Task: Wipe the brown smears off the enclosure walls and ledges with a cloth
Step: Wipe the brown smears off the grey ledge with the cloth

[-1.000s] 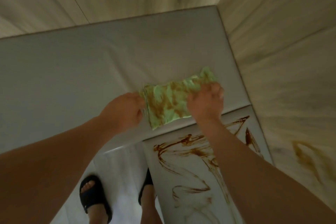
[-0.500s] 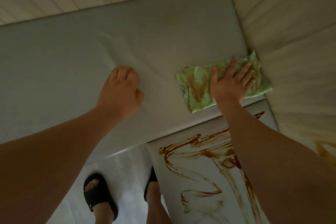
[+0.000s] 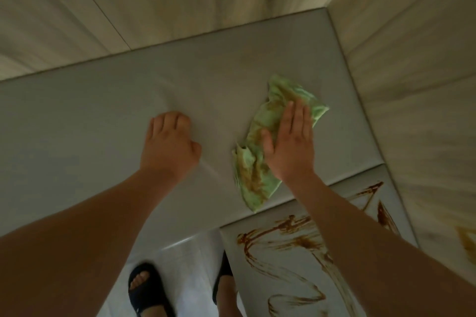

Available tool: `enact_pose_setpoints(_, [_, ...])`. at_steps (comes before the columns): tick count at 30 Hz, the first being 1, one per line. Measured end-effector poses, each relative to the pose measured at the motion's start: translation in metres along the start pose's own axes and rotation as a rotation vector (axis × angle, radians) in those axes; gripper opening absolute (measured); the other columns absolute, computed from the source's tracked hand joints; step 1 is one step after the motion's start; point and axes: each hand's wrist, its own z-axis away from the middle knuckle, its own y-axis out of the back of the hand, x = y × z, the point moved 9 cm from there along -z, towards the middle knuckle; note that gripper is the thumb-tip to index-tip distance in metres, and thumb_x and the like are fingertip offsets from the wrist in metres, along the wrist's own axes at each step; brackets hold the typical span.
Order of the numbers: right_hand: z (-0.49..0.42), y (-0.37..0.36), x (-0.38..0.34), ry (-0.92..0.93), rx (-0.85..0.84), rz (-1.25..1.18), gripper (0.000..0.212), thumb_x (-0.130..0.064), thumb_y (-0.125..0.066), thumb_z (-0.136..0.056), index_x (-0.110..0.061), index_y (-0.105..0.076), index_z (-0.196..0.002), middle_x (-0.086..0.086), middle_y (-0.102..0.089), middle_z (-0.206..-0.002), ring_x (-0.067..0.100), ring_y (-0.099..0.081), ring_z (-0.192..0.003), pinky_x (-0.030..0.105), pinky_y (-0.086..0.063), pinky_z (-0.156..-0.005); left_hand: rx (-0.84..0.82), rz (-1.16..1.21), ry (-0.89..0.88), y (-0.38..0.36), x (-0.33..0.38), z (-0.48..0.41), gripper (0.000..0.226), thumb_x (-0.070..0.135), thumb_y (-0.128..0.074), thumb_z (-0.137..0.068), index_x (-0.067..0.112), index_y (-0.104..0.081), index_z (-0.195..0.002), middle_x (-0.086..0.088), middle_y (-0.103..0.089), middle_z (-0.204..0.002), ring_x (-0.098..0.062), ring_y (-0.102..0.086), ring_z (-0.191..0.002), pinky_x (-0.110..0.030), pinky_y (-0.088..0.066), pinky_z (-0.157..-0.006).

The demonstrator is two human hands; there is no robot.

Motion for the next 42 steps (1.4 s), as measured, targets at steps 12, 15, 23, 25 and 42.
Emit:
enact_pose_setpoints(12, [-0.111, 0.012, 0.057, -0.327, 0.052, -0.069, 0.087, -0.066, -0.021, -0.099, -0.012, -0.007, -0.165, 0.016, 0.002, -0.173, 0.033, 0.003, -0.159, 0.045, 0.003, -0.129, -0.418, -0.244, 0.174, -0.018, -0.058, -0.046, 0.156, 0.093, -0.067, -0.059, 0.02, 0.029, -0.158, -0.017, 0.032, -0.165, -0.052, 0.019, -0.152, -0.074, -0.001, -0.117])
enact_pose_setpoints(15, [-0.155, 0.022, 0.064, -0.358, 0.035, -0.076, 0.092, -0.074, -0.022, -0.098, -0.016, -0.002, -0.166, 0.014, 0.007, -0.173, 0.031, 0.007, -0.16, 0.045, 0.005, -0.129, -0.457, -0.254, 0.166, -0.026, -0.056, -0.051, 0.163, 0.087, -0.074, -0.056, 0.014, 0.032, -0.156, -0.024, 0.033, -0.163, -0.059, 0.018, -0.149, -0.072, -0.007, -0.12])
enact_pose_setpoints(23, [-0.209, 0.038, 0.049, -0.441, 0.132, -0.166, 0.08, -0.06, -0.027, -0.101, -0.016, -0.011, -0.166, 0.008, -0.007, -0.173, 0.03, -0.003, -0.16, 0.044, 0.0, -0.129, -0.433, -0.282, 0.192, -0.038, -0.053, -0.056, 0.16, 0.08, -0.076, -0.063, 0.005, 0.033, -0.153, -0.031, 0.032, -0.16, -0.064, 0.019, -0.146, -0.073, -0.01, -0.12])
enact_pose_setpoints(25, [-0.214, 0.043, 0.045, -0.415, 0.156, -0.152, 0.073, -0.054, -0.029, -0.103, -0.017, -0.016, -0.165, 0.007, -0.01, -0.173, 0.029, -0.005, -0.16, 0.044, 0.0, -0.129, -0.437, -0.288, 0.195, -0.04, -0.054, -0.057, 0.16, 0.079, -0.076, -0.064, 0.004, 0.033, -0.153, -0.032, 0.033, -0.16, -0.065, 0.019, -0.145, -0.073, -0.01, -0.119])
enact_pose_setpoints(42, [-0.143, 0.013, -0.128, 0.481, 0.108, 0.0, 0.059, -0.041, -0.035, -0.105, -0.015, -0.041, -0.158, 0.009, -0.039, -0.163, 0.03, -0.029, -0.155, 0.045, -0.023, -0.127, -0.409, -0.282, 0.192, -0.039, -0.052, -0.055, 0.16, 0.083, -0.073, -0.062, 0.007, 0.033, -0.154, -0.029, 0.033, -0.161, -0.061, 0.018, -0.148, -0.071, -0.009, -0.12])
